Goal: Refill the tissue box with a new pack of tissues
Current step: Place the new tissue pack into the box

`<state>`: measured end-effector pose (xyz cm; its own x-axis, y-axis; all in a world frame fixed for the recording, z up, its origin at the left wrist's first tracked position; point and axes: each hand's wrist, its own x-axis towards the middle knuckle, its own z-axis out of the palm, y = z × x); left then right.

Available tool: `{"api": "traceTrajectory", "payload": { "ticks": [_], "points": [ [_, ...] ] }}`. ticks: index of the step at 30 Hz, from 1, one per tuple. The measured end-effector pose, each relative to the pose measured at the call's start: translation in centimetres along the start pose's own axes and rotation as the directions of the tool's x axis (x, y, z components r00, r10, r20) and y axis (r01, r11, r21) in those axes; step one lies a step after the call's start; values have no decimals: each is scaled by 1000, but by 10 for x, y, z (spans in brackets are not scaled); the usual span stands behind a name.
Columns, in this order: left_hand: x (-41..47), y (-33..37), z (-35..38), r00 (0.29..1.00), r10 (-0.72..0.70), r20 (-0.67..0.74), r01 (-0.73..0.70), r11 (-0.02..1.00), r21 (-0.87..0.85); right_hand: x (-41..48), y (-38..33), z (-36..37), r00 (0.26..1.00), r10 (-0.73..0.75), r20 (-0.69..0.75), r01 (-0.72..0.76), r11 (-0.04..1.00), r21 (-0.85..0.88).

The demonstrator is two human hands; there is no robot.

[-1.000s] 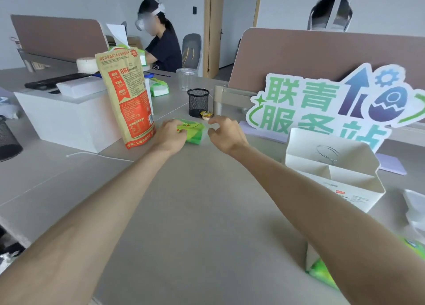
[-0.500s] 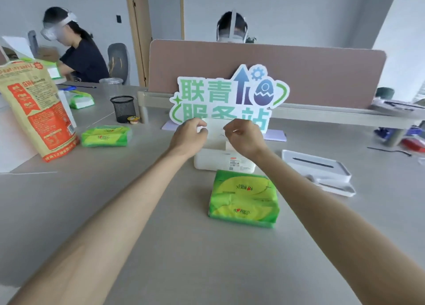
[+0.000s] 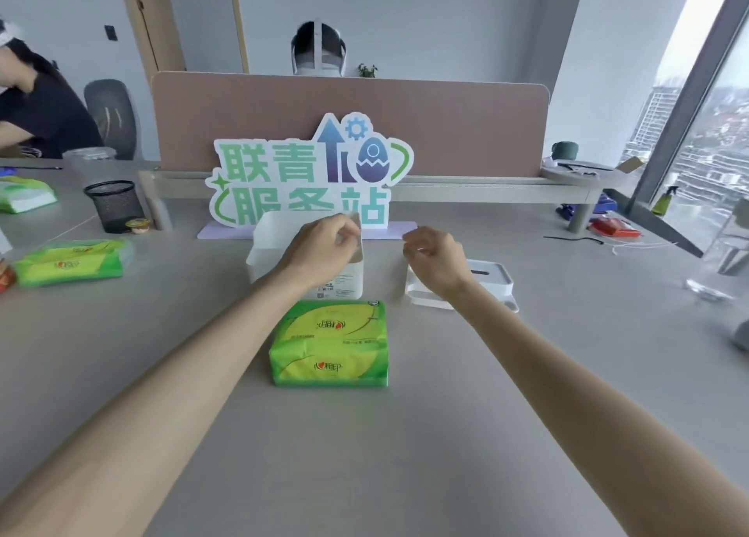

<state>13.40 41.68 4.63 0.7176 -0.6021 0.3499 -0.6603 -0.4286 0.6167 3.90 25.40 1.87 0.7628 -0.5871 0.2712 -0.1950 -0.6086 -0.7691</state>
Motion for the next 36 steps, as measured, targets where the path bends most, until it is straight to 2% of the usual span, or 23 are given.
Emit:
{"api": "traceTrajectory", "payload": {
  "ticks": [4, 6, 9, 11, 14, 17, 19, 22, 25, 30, 36],
  "points": [
    [-31, -17, -5, 998, -61, -32, 61, 998, -12, -27, 0, 3, 997, 6, 75, -13, 996, 85],
    [-55, -26, -11, 997, -72, -6, 72, 994, -87, -52, -2, 1, 985, -36, 171, 14, 992, 128],
    [-99, -38, -21, 976, -102, 192, 147, 959, -242, -92, 4, -1, 895, -98, 436, 50, 991, 120],
    [-122, -51, -20, 949, -145, 281, 219, 942, -253, -109, 12, 3, 849, -116, 516, 117, 993, 30],
    [-141, -66, -10, 957, -145, 251, 172, 981, -88, -117, 18, 10, 850, -169, 499, 250, 963, -99],
    [-148, -61, -6, 991, -79, 110, 76, 996, 37, -119, 11, 14, 878, -243, 412, 319, 939, -126],
    [-146, -57, -7, 1000, -13, 16, 12, 998, 56, -118, 7, 19, 891, -321, 321, 381, 913, -144],
    [-129, -53, -20, 986, 112, -126, -104, 993, 63, -104, -6, 26, 899, -404, 169, 419, 906, -66],
    [-93, -49, -39, 970, 133, -203, -124, 991, 57, -76, -29, 29, 897, -441, 42, 442, 897, -15],
    [-16, -63, -55, 964, 125, -235, -91, 984, 152, -4, -58, 51, 912, -409, -23, 407, 911, -65],
    [39, -87, -57, 997, 18, -77, 7, 949, 315, 57, -55, 82, 940, -318, 123, 336, 925, -175]
  ]
}}
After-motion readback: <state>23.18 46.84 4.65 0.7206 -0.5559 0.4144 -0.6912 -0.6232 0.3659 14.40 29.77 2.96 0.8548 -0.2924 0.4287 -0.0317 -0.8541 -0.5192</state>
